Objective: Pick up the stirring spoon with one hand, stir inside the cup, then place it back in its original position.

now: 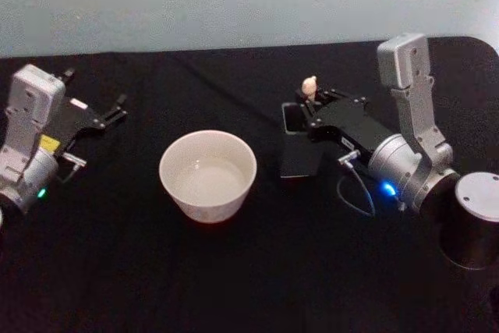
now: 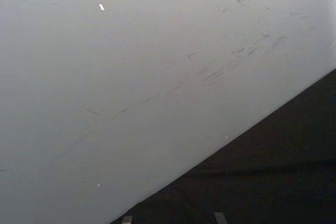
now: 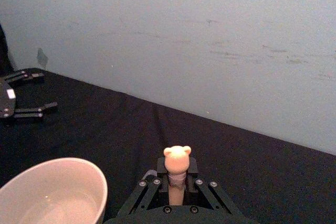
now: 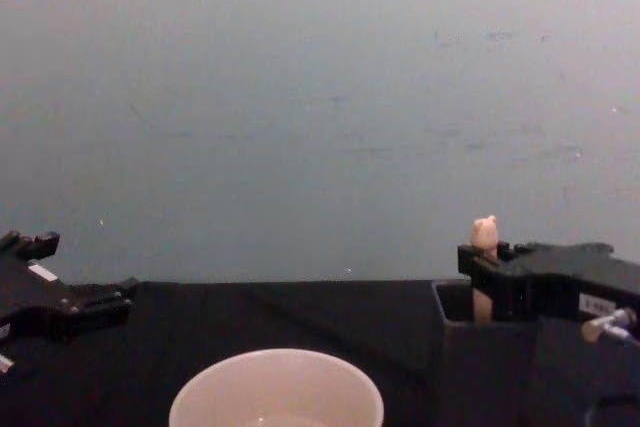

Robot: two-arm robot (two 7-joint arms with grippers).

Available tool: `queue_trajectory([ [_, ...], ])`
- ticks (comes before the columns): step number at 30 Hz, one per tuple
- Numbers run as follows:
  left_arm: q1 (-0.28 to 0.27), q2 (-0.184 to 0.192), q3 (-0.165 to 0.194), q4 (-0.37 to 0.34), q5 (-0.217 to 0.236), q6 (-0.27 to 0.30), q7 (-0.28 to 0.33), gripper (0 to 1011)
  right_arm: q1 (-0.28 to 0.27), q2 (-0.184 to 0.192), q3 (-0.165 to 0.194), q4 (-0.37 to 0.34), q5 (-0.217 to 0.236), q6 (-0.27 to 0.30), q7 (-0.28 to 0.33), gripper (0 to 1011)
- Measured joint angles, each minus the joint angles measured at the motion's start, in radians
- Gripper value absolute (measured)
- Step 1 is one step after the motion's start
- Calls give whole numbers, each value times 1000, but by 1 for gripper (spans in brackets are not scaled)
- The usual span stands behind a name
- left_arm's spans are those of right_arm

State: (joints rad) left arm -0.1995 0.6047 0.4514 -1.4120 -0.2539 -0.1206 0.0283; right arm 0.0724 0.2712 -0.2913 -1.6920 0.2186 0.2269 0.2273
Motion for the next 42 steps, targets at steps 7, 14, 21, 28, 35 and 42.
queue_trajectory([
  [7,0,0,0,0,0,0,0,1001,6,-7,-6,21,-24,-11,-6,197],
  [14,0,0,0,0,0,0,0,1001,6,-7,-6,21,-24,-11,-6,197],
  [21,0,0,0,0,0,0,0,1001,6,-6,-5,19,-22,-11,-6,285],
  [28,0,0,0,0,0,0,0,1001,6,-6,-4,18,-20,-11,-6,508],
  [35,0,0,0,0,0,0,0,1001,6,-5,-4,17,-19,-10,-6,707],
  [42,0,0,0,0,0,0,0,1001,6,-5,-5,16,-19,-10,-6,906],
])
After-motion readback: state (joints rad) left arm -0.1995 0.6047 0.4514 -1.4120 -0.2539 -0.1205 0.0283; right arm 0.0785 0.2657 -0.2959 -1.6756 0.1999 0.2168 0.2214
